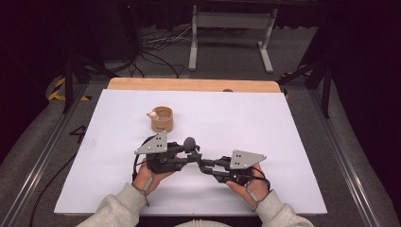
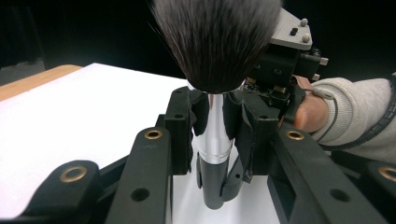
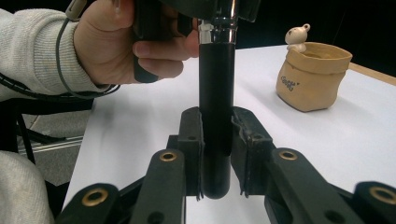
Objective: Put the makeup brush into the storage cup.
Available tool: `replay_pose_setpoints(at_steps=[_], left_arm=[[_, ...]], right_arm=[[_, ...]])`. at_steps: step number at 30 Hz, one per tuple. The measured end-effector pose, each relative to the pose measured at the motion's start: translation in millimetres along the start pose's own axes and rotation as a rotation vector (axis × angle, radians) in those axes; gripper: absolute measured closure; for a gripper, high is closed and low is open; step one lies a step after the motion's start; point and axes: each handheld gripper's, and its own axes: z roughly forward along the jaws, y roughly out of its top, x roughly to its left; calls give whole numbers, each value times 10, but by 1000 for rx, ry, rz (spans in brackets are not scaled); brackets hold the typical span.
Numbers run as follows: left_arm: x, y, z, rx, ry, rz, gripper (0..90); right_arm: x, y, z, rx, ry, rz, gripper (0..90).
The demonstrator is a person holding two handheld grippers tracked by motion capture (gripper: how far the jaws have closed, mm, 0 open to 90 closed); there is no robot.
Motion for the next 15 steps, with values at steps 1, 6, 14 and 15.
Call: replay_pose_setpoints(at_steps=[1,6,14,15], left_arm=[[-1,1,-1,1,-1,-2,696],[-18,33,-20,8,17,5,699],[-27,105,-108,-15,39,12,699],[-25,111,-120,-12,43,15,699]], right_arm=[[-1,-1,0,0,0,-1,750],[-15,23,-3,-15,7,7,577],[-85,43,-23,-39,-67,5,211],[-93,43,-37,-35,-77,11,194]])
